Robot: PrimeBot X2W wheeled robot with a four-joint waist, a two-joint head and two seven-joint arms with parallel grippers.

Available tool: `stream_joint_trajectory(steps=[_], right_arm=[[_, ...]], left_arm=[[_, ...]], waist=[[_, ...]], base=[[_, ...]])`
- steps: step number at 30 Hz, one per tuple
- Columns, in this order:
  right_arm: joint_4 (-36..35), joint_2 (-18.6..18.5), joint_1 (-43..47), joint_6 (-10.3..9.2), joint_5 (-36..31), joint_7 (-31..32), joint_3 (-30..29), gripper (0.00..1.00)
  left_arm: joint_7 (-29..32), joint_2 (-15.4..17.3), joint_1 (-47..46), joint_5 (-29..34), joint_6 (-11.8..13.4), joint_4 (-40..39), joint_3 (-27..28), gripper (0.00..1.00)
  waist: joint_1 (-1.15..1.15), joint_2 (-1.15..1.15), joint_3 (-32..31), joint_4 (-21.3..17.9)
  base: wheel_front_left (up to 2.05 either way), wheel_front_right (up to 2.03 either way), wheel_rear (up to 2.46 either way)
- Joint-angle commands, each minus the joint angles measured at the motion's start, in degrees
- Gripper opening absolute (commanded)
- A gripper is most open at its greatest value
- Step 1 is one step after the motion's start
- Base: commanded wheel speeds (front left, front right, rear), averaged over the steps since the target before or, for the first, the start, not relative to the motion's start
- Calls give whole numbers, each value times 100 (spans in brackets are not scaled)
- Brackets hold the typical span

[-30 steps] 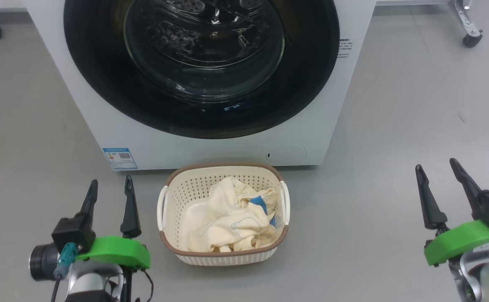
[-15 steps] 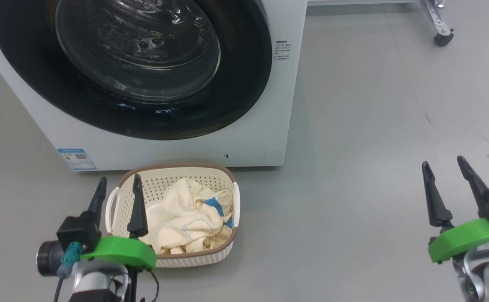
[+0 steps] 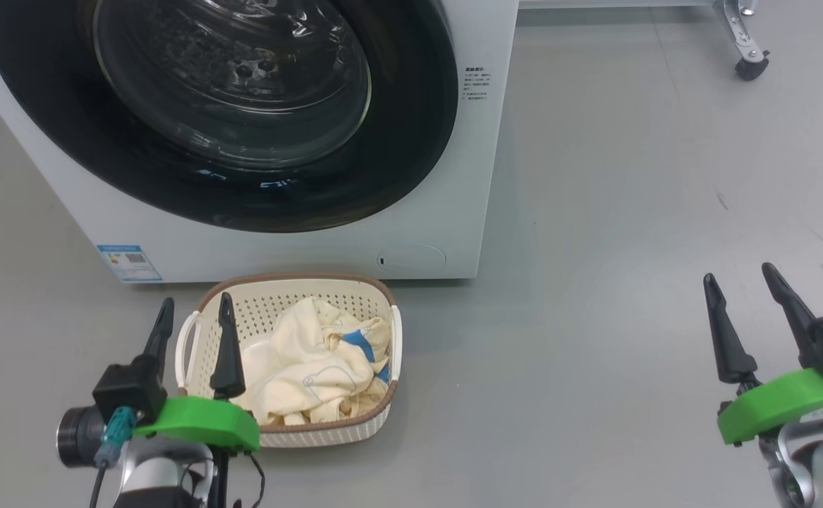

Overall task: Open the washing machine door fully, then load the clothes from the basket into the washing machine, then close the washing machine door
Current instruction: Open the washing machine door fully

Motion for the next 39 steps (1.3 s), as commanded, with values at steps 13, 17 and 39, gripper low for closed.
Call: stream_joint_trajectory(steps=[13,17,39], right_arm=[[-202,-49,-288,-17,28,-82,100,100],[-214,-47,-291,-17,26,-91,89,100],[343,14,-1577,-17,2338,228,-574,20]], left_arm=[[-65,100,-308,5,-5,-228,219,100],[-65,98,-326,2,-12,-243,214,100],[-65,52,-738,-2,89,-572,47,100]], waist=[[0,0,75,3],[0,0,115,10],[0,0,886,263]], base=[[0,0,0],[0,0,0],[0,0,0]])
